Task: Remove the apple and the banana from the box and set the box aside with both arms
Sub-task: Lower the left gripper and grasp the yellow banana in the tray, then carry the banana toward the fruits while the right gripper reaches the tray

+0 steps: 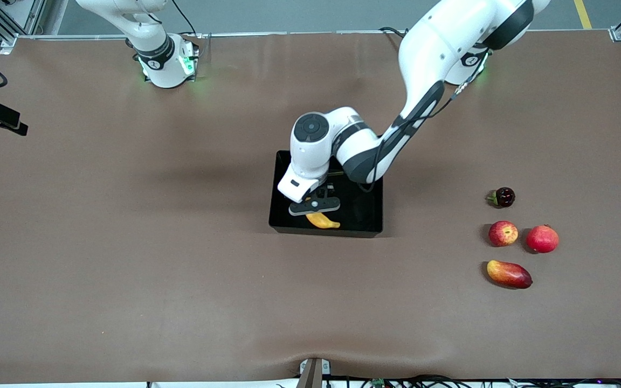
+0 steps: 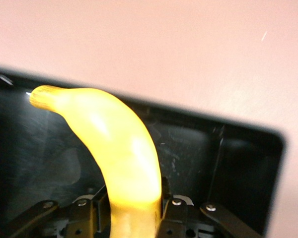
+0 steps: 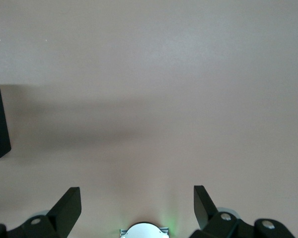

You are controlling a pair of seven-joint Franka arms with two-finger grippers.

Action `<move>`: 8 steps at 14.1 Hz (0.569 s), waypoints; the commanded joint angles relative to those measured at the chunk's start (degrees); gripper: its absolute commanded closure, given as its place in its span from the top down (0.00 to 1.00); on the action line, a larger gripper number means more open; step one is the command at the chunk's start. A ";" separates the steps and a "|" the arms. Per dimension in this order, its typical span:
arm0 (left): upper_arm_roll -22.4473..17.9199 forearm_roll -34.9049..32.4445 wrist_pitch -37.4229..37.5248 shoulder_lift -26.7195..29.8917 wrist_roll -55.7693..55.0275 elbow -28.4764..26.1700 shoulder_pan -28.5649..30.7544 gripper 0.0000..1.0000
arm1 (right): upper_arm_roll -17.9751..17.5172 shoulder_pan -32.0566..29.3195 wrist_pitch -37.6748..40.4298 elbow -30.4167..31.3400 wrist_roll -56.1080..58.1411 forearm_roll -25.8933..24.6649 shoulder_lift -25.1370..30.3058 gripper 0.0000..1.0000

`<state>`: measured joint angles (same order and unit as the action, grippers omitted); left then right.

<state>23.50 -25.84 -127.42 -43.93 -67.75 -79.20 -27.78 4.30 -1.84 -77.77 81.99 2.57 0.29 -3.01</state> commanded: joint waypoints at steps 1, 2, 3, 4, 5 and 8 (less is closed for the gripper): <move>-0.12 2.36 4.27 8.39 1.48 -1.75 2.28 0.00 | -0.61 -1.59 0.51 -0.16 0.68 -0.03 -0.50 1.00; -0.12 3.15 5.68 10.68 1.48 -1.75 3.42 0.00 | -0.61 -2.03 0.42 -0.25 0.60 0.06 -0.51 1.00; -0.04 3.51 7.43 12.97 1.48 -1.84 5.17 0.00 | -0.61 -1.94 0.42 0.01 0.60 0.15 -1.46 1.00; -0.04 4.73 9.02 14.99 1.48 -1.84 6.84 0.00 | -0.70 -1.25 0.68 0.10 0.51 0.15 -5.04 1.00; -0.04 6.31 10.69 17.19 2.61 -1.92 9.12 0.00 | -0.78 -1.15 2.17 -0.16 0.60 0.93 -6.82 1.00; -0.04 8.61 17.53 21.59 9.27 -2.10 15.28 0.00 | -1.31 3.31 1.92 0.71 -0.28 5.84 -9.02 1.00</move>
<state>23.42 -19.16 -113.10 -25.86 -62.54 -79.06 -15.89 3.31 -1.65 -76.22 83.22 2.78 3.10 -10.28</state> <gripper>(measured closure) 0.621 0.000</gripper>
